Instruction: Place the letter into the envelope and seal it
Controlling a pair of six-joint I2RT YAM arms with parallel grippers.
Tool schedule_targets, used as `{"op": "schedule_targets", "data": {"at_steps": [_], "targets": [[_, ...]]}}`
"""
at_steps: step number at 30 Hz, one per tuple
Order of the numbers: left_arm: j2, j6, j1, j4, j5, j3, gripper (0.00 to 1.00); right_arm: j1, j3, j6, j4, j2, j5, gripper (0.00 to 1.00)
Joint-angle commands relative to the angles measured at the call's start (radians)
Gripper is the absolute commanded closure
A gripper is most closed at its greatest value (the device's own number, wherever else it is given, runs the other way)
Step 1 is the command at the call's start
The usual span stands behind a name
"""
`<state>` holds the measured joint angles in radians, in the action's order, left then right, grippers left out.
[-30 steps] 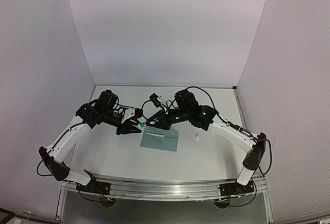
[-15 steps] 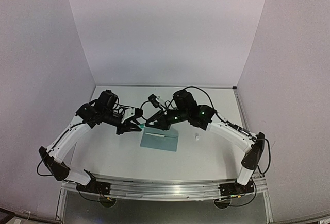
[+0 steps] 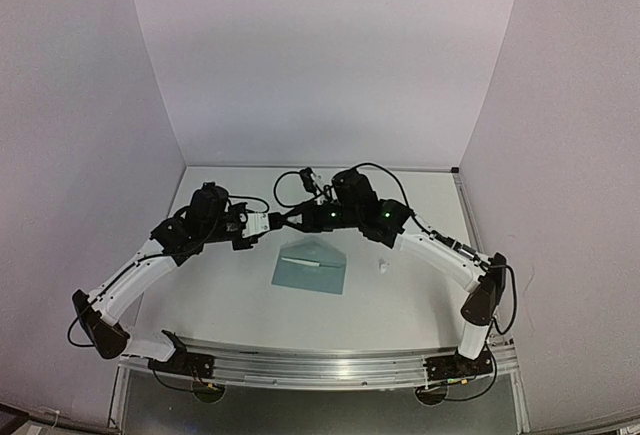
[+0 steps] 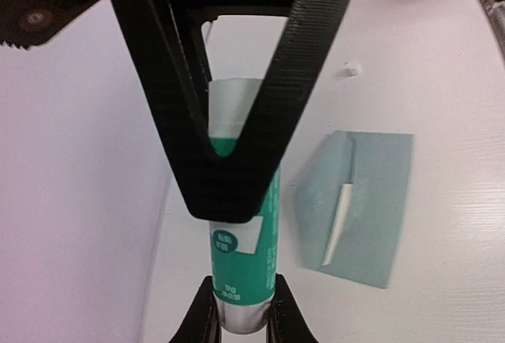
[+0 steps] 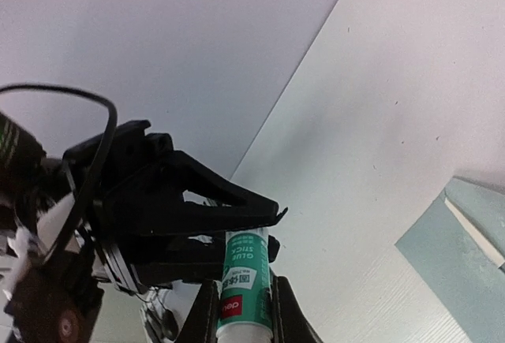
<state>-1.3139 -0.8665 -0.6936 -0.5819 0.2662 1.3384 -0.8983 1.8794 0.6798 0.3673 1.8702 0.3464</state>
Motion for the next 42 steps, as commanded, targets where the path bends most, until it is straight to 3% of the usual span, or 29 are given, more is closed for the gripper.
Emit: {"op": "schedule_targets", "data": {"at_steps": [1,7,11,17,22,26,27,29,31,34,39,42], "targets": [[0.1,-0.273,-0.042,0.305,-0.222,-0.103,1.0,0.021,-0.03,0.262,-0.006,0.004,-0.086,1.0],[0.127,-0.633,-0.109,0.61,-0.373,-0.292,1.0,0.021,-0.044,0.312,-0.04,0.004,-0.102,1.0],[0.117,-0.77,-0.113,0.754,-0.412,-0.348,1.0,0.024,-0.055,0.33,-0.061,0.008,-0.101,1.0],[0.138,-0.893,-0.113,0.867,-0.398,-0.439,1.0,0.038,-0.084,0.35,-0.096,-0.003,-0.092,1.0],[0.143,-0.873,-0.115,0.885,-0.411,-0.442,0.96,0.047,-0.088,0.345,-0.106,-0.011,-0.078,1.0],[0.145,-0.744,-0.114,0.828,-0.438,-0.394,0.39,0.061,-0.094,0.331,-0.117,-0.025,-0.054,1.0],[0.149,-0.679,-0.114,0.766,-0.445,-0.362,0.28,0.066,-0.091,0.312,-0.126,-0.027,-0.032,1.0],[0.153,-0.481,-0.108,0.534,-0.429,-0.264,0.17,0.072,-0.068,0.247,-0.133,-0.023,0.045,1.0],[0.147,-0.267,-0.083,0.229,-0.327,-0.164,0.11,0.074,-0.049,0.144,-0.132,-0.025,0.122,1.0],[0.132,-0.113,-0.065,-0.054,-0.118,-0.061,0.09,0.071,-0.063,-0.012,-0.131,-0.053,0.198,1.0],[0.092,0.125,-0.061,-0.197,0.022,0.021,0.12,0.02,-0.157,-0.353,-0.095,-0.152,0.197,1.0],[0.067,0.171,-0.057,-0.249,0.073,0.06,0.15,-0.009,-0.175,-0.481,-0.041,-0.191,0.141,1.0]]}}
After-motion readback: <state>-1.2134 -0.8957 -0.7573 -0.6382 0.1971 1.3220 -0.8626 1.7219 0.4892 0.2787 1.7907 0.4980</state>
